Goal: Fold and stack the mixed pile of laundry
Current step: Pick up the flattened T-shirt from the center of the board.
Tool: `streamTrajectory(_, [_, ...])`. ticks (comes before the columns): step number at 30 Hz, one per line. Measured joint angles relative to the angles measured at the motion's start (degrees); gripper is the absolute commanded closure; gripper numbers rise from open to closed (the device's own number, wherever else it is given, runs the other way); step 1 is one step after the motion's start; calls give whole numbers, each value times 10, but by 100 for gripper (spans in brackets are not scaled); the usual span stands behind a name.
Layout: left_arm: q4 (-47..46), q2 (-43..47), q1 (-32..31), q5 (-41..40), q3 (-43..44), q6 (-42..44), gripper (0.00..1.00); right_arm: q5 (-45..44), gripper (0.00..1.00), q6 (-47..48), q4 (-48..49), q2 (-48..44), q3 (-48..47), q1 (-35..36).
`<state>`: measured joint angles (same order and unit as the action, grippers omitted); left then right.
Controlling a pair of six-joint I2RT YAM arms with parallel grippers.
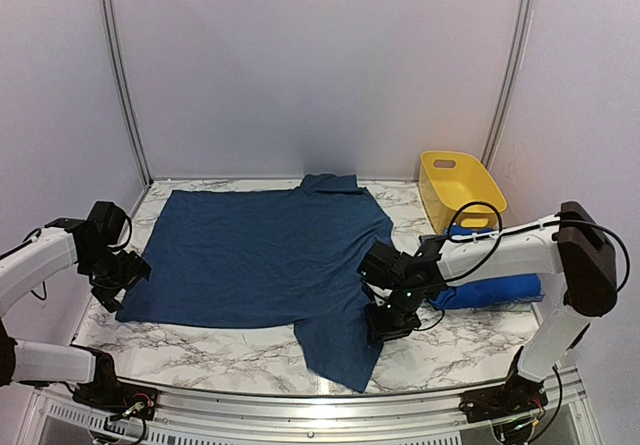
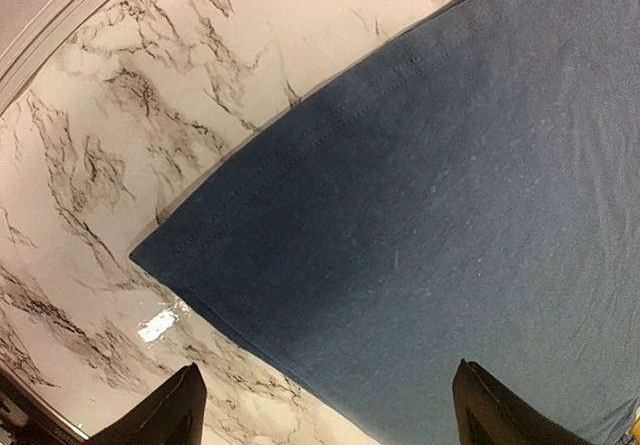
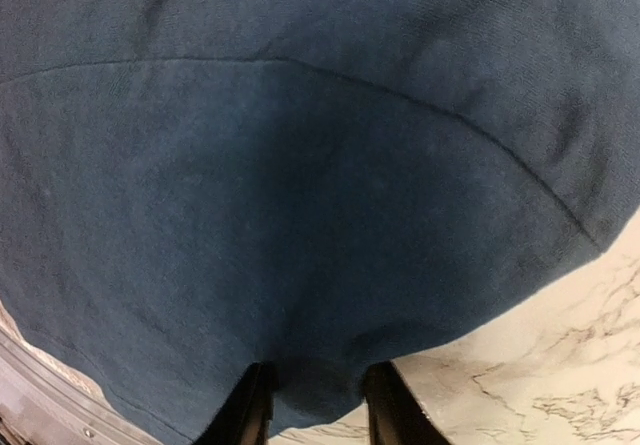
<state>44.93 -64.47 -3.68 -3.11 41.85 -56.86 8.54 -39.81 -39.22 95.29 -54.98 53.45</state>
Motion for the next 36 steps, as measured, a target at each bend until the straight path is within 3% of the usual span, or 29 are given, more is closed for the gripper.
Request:
streamTrajectory(3, [5, 0, 0, -5, -4, -6, 12, -13, 97, -8, -2, 4, -2, 8])
streamTrajectory(4, [5, 0, 0, -5, -6, -8, 14, -16, 100, -13, -3, 3, -1, 8])
streamTrajectory(12, [17, 3, 0, -7, -38, -10, 29, -34, 100, -23, -12, -12, 10, 10])
streamTrajectory(18, [30, 3, 12, -26, -48, -9, 46, -43, 100, -22, -21, -22, 17, 10])
streamTrajectory(33, [20, -58, 61, -50, -67, 20, 55, -46, 100, -20, -22, -24, 17, 3])
streamTrajectory(36, [2, -82, 65, -50, -71, 30, 64, -46, 100, -20, -23, -25, 17, 3])
